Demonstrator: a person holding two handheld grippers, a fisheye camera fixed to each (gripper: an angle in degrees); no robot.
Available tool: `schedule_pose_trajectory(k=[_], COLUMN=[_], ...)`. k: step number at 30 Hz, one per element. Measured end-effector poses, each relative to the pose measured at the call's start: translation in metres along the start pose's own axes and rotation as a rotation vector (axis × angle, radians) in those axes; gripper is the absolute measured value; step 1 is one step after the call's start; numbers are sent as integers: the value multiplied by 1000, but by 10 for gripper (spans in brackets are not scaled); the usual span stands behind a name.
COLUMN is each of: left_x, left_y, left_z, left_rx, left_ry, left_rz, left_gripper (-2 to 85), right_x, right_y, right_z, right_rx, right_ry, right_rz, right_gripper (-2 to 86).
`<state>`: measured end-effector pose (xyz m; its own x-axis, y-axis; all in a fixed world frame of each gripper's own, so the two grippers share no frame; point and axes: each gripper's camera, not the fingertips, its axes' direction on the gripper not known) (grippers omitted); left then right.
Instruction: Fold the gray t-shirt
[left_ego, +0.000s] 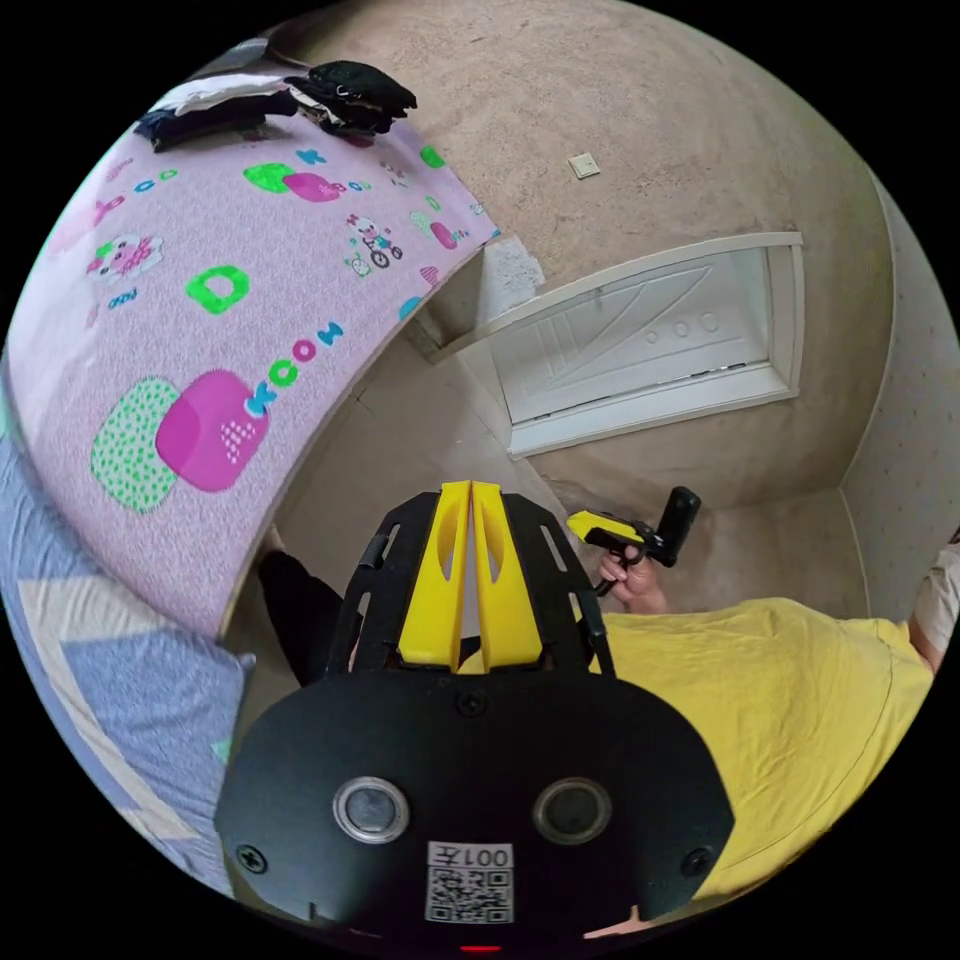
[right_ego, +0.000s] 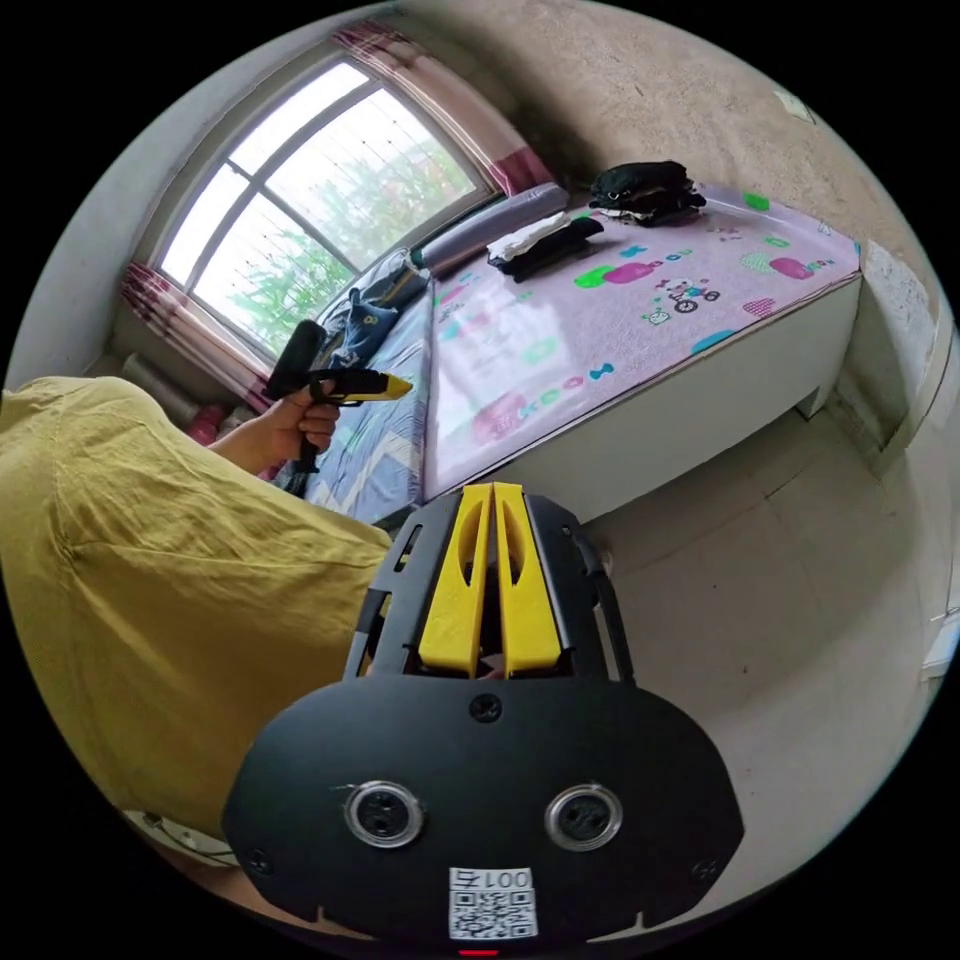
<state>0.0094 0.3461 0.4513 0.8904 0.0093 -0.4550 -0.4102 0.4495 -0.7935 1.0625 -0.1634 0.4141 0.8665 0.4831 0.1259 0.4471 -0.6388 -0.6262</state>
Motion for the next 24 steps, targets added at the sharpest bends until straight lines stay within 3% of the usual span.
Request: schedule_pose_trajectory(k=[6, 13, 17, 24], left_x=[16, 67, 87, 113], left_y=[-135, -287, -331, -399], left_z=[33, 44, 47, 69], left_rx=[22, 68, 121, 232], left_ry=[-4, -81, -152, -315], left_rz=[-38, 79, 94, -72], left_gripper=[-13, -13, -13, -13], right_x=[32, 53, 68, 87], right_y=[-84, -176, -221, -321], right_z=[-50, -115, -124, -153], right_rx=[-33, 134, 48, -53], right_ry=[96, 103, 55, 101], right_rz=[-16, -42, -82, -309], right_gripper=[6, 5, 5, 4])
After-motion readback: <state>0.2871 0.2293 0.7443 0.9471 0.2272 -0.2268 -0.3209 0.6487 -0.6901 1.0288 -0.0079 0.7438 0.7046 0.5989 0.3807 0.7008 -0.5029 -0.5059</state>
